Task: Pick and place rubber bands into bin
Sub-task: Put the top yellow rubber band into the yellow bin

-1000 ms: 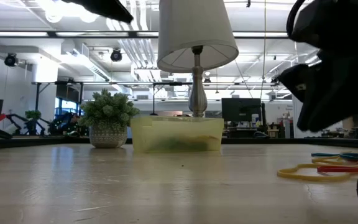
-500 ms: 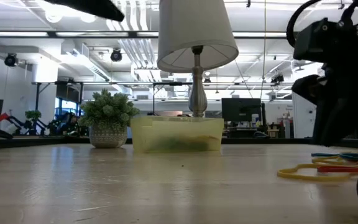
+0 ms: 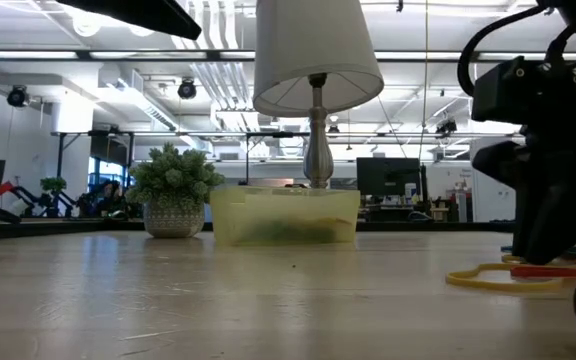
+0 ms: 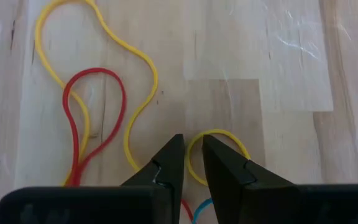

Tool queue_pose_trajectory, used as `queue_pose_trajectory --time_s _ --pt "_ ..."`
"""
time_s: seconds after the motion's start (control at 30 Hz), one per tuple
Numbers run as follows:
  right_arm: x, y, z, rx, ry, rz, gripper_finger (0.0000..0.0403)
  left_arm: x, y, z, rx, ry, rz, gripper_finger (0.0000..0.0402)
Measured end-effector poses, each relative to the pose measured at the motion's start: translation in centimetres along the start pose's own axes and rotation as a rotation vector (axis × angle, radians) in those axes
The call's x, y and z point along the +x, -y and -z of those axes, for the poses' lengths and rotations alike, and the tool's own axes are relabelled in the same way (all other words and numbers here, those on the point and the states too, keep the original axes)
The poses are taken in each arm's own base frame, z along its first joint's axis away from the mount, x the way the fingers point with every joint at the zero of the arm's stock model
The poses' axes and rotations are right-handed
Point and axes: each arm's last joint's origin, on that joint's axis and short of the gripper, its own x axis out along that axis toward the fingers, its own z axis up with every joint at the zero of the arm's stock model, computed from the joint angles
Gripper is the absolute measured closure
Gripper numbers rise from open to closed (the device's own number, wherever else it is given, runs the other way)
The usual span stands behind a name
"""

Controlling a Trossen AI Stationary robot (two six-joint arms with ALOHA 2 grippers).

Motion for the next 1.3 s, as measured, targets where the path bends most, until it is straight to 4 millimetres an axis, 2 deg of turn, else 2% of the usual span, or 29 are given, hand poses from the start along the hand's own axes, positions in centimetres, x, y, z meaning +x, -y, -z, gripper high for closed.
queue_pose_trajectory --time_s 0.23,0.43,0.6,0.7,0.8,0.97,1.13,1.3 --pt "0.7 0.0 0.4 0.056 -0.029 0.021 0.0348 0.0 0.0 0.0 0.000 0.000 0.000 0.0297" --pt "1.0 -0.1 0.4 0.059 -0.045 -0.004 0.0389 0.0 0.0 0.0 0.000 0.001 0.000 0.0297" --pt "0.6 -0.3 -0.1 -0.009 0.015 -0.050 0.0394 0.0 0.0 0.0 0.000 0.000 0.000 0.0297" --pt "0.0 -0.8 -1.2 -0.059 0.075 -0.074 0.0395 0.0 0.0 0.0 -0.001 0.000 0.001 0.0297" --pt "-1.5 -1.3 -3.0 -0.124 0.168 -0.084 0.0395 0.0 0.0 0.0 -0.001 0.001 0.001 0.0297" --pt "-2.7 -2.0 -5.3 -0.254 0.267 -0.020 0.0395 0.0 0.0 -0.1 -0.021 0.005 0.002 0.0297" --pt "-4.1 -2.3 -7.8 -0.369 0.373 0.117 0.0395 0.0 0.0 0.0 -0.028 0.004 0.003 0.0297" --pt "-5.4 -1.4 -10.6 -0.448 0.438 0.267 0.0395 0.0 0.0 0.0 -0.028 0.004 0.004 0.0297"
